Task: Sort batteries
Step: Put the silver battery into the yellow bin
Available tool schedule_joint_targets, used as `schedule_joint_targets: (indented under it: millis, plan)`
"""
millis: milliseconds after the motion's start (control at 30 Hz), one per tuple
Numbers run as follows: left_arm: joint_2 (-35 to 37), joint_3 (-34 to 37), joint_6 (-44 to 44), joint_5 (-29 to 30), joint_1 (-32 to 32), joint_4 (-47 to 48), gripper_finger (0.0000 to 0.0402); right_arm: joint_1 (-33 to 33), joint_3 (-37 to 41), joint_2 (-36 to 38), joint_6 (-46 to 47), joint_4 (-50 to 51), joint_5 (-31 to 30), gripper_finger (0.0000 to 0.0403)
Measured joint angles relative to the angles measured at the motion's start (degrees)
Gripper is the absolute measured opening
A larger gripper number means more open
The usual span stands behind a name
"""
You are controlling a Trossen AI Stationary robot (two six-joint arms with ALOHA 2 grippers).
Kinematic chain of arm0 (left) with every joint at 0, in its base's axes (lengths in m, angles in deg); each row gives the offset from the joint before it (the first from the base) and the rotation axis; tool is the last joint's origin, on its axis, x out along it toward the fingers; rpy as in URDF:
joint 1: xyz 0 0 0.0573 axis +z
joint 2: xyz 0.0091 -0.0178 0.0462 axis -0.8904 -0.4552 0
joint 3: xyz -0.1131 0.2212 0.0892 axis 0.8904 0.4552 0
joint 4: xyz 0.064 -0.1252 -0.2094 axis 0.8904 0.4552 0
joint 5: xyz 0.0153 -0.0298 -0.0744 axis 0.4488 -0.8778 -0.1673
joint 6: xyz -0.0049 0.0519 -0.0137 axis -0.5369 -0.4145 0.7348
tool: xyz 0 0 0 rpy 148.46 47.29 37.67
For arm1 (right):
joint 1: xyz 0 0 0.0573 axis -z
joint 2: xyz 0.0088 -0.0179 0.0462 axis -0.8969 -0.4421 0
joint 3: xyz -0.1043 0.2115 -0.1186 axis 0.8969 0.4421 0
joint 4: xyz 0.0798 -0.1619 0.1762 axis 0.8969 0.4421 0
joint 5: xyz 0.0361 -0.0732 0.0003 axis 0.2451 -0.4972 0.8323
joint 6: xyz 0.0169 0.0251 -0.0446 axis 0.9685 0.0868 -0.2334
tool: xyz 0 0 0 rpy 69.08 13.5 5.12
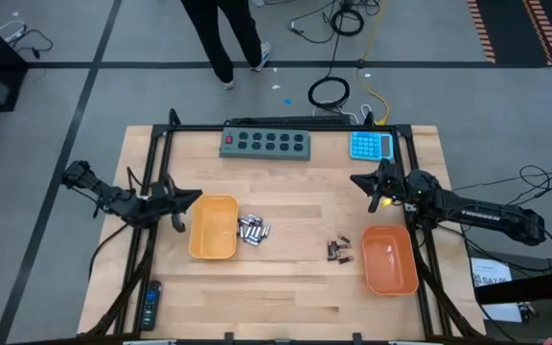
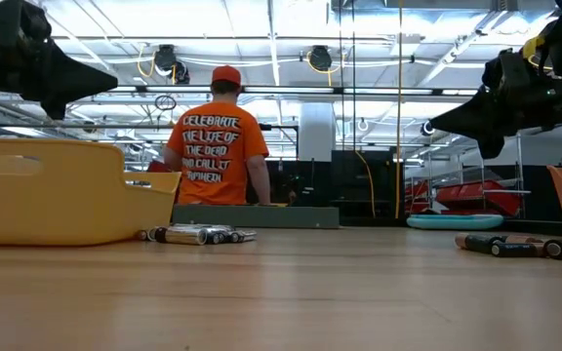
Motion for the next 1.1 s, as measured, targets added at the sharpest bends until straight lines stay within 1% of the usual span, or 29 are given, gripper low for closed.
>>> schedule_joint_targets:
  millis: [100,133,300,333,467,600,867,1100]
  plan:
    - [0.0,0.0,0.3,3.1,0.0,-4.3,0.0025,0.0,0.0,0.0,6.4,-0.1,0.0,0.0000]
    - [0.0,-0.2,0.0,3.4,0.0,-4.9,0.0025,0.0,0.0,0.0,7.3,-0.2,-0.4,0.0000]
    - [0.0,-1.1,-0.6,1.9,0.0,-4.6,0.0025,0.0,0.0,0.0,5.4,-2.5,-4.9,0.0000]
    - [0.0,-1.1,-1.4,1.4,0.0,-4.6,0.0025,0.0,0.0,0.0,5.5,-3.3,-5.0,0.0000]
    - [-0.3,-1.1,-2.9,-1.4,0.0,-4.6,0.0025,0.0,0.0,0.0,6.1,-4.4,-3.1,0.0000]
    - [-1.4,-1.1,-4.4,-1.4,0.0,-5.0,0.0025,-0.1,0.0,-0.6,5.6,-3.7,-1.6,0.0000]
    - [-1.6,-1.2,-3.6,-1.2,0.0,-5.4,0.0025,-0.3,0.0,-0.6,6.8,-4.0,-1.4,0.0000]
    - [-2.2,-2.3,-2.8,0.1,0.0,-5.0,0.0025,-3.6,0.0,-0.6,8.4,-3.9,-1.5,0.0000]
